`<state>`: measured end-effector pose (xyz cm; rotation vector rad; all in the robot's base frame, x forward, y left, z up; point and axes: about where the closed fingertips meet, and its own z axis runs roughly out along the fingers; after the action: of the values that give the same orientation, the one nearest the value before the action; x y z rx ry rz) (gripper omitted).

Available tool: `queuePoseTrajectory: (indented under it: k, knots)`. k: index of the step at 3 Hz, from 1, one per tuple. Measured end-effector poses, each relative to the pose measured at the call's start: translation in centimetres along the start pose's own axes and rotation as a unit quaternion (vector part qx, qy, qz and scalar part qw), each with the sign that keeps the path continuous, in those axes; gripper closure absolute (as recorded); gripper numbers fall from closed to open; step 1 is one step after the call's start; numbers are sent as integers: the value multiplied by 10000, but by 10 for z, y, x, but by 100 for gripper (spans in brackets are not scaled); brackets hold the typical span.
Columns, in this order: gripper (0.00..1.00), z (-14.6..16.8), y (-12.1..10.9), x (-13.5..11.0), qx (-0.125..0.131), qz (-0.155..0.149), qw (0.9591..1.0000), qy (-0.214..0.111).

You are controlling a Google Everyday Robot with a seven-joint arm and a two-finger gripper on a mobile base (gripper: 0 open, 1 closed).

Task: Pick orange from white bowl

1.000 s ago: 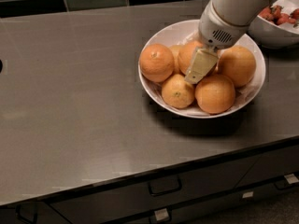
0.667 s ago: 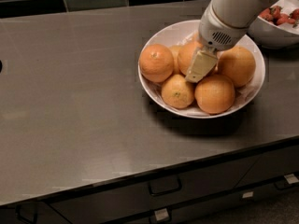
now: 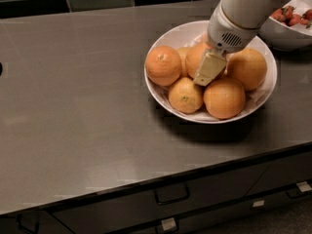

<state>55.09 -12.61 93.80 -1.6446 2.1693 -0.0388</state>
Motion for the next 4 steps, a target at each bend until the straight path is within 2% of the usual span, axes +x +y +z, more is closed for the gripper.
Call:
queuePoseTrajectory:
  k: [1, 3, 4]
  knots:
    - [100, -12, -6, -9, 49, -89, 9998, -164]
    - [100, -45, -19, -30, 230, -348, 9987, -302]
    - [100, -66, -28, -37, 480, -384, 9976, -312]
